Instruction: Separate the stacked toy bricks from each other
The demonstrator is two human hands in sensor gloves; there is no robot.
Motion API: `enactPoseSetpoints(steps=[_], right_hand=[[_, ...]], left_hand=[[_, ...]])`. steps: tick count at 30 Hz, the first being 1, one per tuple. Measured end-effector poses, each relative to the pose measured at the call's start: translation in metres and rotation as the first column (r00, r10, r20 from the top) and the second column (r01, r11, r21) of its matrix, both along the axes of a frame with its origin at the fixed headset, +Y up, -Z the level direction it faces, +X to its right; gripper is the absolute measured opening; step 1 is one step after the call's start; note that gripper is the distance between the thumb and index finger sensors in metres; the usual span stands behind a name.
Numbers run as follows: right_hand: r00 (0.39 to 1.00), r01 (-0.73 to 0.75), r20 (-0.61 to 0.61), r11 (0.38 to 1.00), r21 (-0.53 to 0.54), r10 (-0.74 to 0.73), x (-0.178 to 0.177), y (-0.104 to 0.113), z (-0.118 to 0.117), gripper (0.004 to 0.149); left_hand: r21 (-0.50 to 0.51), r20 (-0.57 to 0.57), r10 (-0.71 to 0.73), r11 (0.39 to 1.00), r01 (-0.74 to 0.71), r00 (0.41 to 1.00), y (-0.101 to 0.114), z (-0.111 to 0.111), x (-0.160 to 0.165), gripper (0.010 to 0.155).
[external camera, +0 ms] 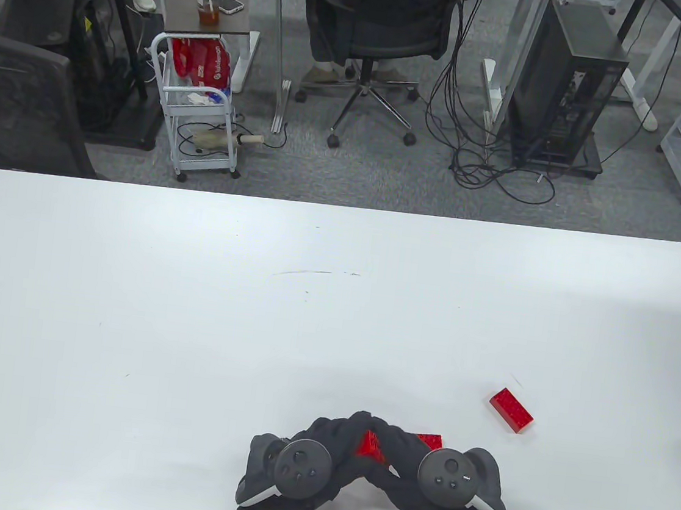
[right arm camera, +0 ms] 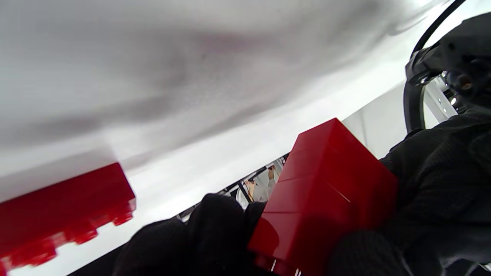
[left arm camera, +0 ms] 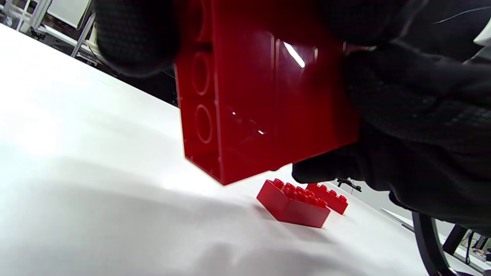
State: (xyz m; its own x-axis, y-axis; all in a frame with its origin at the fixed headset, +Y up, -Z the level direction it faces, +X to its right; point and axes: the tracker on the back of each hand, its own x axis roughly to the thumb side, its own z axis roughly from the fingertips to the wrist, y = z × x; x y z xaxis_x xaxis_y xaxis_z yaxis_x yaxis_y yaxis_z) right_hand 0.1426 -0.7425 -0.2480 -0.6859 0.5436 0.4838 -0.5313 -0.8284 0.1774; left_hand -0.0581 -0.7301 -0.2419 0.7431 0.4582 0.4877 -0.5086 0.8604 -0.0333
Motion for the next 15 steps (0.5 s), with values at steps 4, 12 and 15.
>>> enactPoseSetpoints(steps=[4,12,15], right_hand=[[0.999,0.032,0.013,0.999,0.002,-0.032,0.0001,0.0000,0.0007,0.072],[1.000,0.002,0.027,0.999,0.034,-0.003,-0.0018,-0.0006,0.0017,0.074],[1.000,-0.016,0.027,0.999,0.043,0.014,-0.0028,-0.0008,0.0023,0.075]], left_hand=[[0.012,-0.019,-0.001,1.000,0.001,1.000,0.0006,0.0010,0.0009,0.074],[0.039,-0.046,-0.035,0.999,0.037,0.998,0.0024,0.0036,0.0045,0.076],[0.035,-0.047,-0.044,0.998,0.046,0.998,0.0034,0.0040,0.0048,0.076]])
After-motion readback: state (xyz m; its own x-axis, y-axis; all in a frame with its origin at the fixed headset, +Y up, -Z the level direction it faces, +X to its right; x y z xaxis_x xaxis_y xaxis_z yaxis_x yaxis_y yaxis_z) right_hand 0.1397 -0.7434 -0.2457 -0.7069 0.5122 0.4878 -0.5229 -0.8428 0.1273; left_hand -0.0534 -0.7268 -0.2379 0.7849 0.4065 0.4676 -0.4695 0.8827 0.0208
